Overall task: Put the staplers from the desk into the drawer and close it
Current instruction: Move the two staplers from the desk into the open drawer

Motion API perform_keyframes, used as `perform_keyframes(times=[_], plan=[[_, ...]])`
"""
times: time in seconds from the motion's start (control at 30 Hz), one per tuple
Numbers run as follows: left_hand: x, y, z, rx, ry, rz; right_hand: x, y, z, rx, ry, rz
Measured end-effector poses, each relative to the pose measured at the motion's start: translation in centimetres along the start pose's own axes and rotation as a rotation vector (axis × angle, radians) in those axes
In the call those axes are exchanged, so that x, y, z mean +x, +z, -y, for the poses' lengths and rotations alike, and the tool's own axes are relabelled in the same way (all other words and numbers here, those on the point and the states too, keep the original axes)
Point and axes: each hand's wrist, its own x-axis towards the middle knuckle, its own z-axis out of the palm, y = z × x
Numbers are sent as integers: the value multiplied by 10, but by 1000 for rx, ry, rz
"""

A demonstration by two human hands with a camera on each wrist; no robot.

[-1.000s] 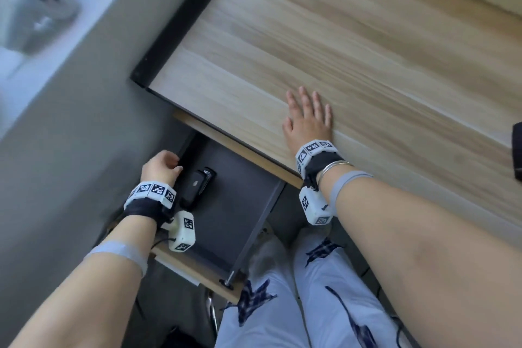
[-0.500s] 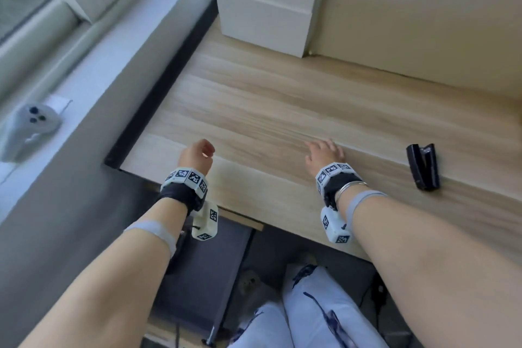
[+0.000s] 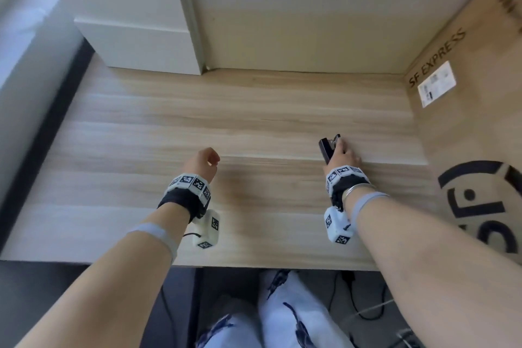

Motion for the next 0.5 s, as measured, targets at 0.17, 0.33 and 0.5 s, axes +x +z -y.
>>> perform_keyframes(times=[0.17,0.33,0.5], plan=[[2,15,-19,75,-23,72,17,5,-6,119,97,90],[1,20,-19,74,-22,106,19,0,2,128,75,107],[-4,20,-32,16,-68,183,-2,-2,36,145,-123,106]])
